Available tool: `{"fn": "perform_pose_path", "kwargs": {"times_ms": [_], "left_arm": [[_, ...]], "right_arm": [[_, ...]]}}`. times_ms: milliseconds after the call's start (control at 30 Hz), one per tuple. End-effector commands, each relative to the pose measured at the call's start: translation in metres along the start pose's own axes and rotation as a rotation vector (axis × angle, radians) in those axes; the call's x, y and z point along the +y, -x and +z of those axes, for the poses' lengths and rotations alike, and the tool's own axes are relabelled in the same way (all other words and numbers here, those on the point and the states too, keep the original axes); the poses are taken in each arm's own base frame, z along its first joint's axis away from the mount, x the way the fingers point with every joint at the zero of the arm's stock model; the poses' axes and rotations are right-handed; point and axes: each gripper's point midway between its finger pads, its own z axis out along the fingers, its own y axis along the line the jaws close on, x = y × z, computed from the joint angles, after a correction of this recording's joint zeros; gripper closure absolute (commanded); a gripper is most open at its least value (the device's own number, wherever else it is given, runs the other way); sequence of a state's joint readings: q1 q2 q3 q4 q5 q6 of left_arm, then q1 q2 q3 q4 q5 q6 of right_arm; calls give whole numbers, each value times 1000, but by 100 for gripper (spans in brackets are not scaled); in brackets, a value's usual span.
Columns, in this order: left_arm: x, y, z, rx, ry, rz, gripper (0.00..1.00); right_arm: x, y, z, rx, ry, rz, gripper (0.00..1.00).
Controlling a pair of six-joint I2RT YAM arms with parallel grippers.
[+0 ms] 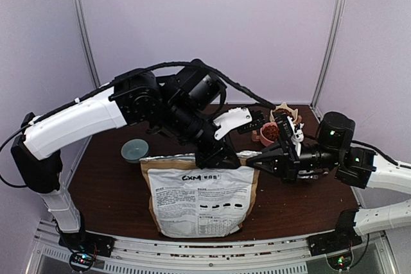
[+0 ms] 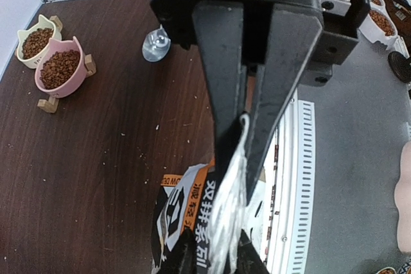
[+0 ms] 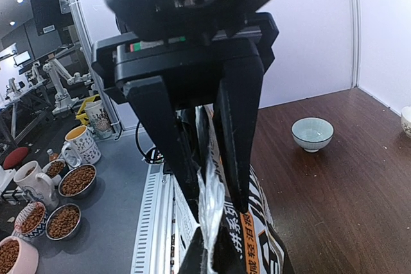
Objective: Serve the pet food
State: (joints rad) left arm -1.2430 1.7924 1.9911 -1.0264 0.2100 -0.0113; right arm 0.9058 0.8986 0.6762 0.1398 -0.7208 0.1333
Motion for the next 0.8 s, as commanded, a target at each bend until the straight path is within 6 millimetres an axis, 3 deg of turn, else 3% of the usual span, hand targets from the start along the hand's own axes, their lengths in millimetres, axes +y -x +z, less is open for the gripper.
{"fn": "perform_pose_path", "kwargs": {"times_ms": [0, 67, 200, 233, 300, 367, 433, 500, 633, 667, 700, 767], "left_arm": [[2, 0, -20, -15, 40, 11, 83], [1, -1, -21, -13, 37, 8, 99], [4, -2, -27, -19, 62, 10, 100], [6, -2, -29, -20, 75, 11, 99], [8, -4, -33, -17, 93, 13, 81], [9, -9, -34, -4, 104, 15, 77], [9, -14, -34, 15, 107, 16, 82], [10, -17, -35, 28, 111, 18, 98], [11, -24, -39, 37, 125, 22, 100], [11, -25, -42, 39, 132, 21, 95], [12, -27, -43, 43, 140, 20, 81], [13, -30, -45, 50, 149, 21, 74]], "right_arm": [[4, 20, -6, -63, -11, -52, 100], [3, 20, -6, -62, -13, -51, 100], [3, 20, -6, -64, -17, -52, 100], [3, 20, -7, -65, -20, -54, 100], [3, 21, -7, -66, -24, -55, 100], [2, 21, -8, -66, -29, -56, 100], [2, 21, -8, -66, -31, -56, 100], [1, 21, -8, -64, -35, -54, 100], [0, 21, -9, -64, -45, -54, 100], [0, 21, -9, -64, -49, -53, 100], [0, 21, -10, -65, -50, -53, 100], [-1, 21, -10, -67, -58, -53, 100]]}}
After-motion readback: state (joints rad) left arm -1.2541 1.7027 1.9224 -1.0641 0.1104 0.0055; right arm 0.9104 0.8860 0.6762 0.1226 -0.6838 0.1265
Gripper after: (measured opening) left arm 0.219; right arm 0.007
